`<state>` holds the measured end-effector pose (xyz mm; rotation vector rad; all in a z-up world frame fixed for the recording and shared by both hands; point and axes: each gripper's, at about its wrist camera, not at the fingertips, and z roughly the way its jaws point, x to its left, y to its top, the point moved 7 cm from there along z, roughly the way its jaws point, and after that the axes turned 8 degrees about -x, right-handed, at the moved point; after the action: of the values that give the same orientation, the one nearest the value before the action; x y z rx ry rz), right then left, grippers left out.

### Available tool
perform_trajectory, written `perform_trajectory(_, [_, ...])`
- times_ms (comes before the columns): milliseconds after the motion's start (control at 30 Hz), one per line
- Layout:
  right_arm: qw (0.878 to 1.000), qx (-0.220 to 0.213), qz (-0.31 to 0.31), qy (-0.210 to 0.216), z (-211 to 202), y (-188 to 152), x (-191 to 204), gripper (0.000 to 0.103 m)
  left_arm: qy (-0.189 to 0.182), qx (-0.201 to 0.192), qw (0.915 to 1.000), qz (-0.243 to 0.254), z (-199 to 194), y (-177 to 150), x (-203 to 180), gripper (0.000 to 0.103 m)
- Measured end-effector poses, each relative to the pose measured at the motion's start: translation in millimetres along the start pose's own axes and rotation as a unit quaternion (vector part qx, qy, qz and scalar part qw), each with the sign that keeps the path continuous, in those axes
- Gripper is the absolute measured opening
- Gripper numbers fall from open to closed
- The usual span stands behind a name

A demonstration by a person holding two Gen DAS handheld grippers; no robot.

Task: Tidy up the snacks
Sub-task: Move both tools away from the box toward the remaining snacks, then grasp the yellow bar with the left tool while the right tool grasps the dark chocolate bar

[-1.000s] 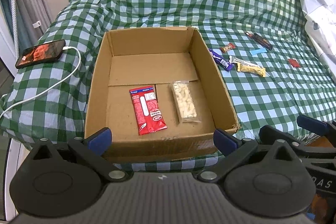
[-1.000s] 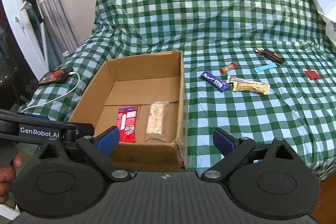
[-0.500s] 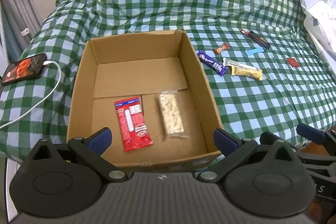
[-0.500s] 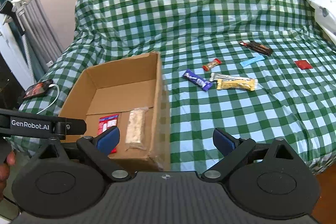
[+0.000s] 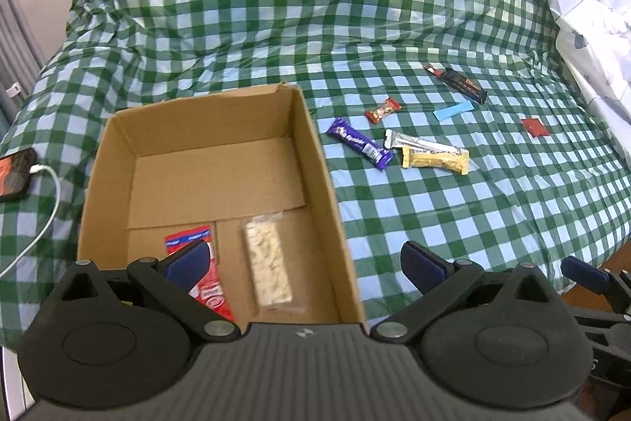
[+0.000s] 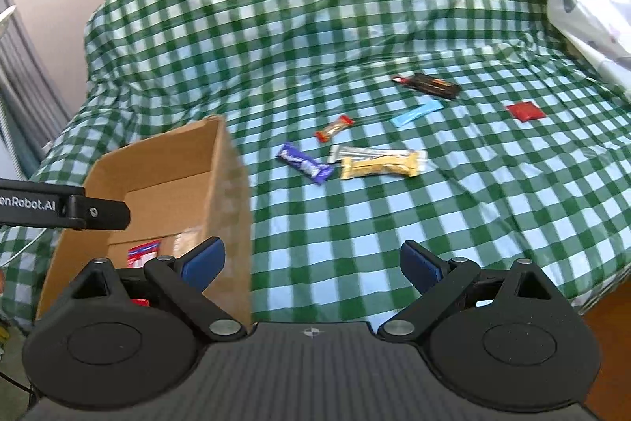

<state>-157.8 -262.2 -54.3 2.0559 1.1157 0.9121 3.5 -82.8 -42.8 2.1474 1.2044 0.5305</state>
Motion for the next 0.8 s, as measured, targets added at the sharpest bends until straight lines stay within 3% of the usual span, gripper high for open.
perform_trajectory(400, [0.997, -0.018, 0.049, -0.051, 27, 23, -77, 0.096, -0.007, 0.000, 0.9997, 0.022, 59, 54, -49, 0.103])
perform_trajectory(567, [0.995, -0.024, 0.068, -0.071, 48, 30, -114, 0.096, -0.008, 0.016, 0.9995, 0.025, 109, 77, -72, 0.103])
perform_trajectory(700, [0.996, -0.024, 0.057, -0.070, 77, 38, -134, 0.097, -0.002, 0.041, 0.9992, 0.000, 159, 88, -82, 0.103])
perform_trajectory(800, [0.997, -0.022, 0.040, -0.063, 108, 45, -145, 0.098, 0.022, 0.045, 0.9987, -0.009, 197, 94, -91, 0.103])
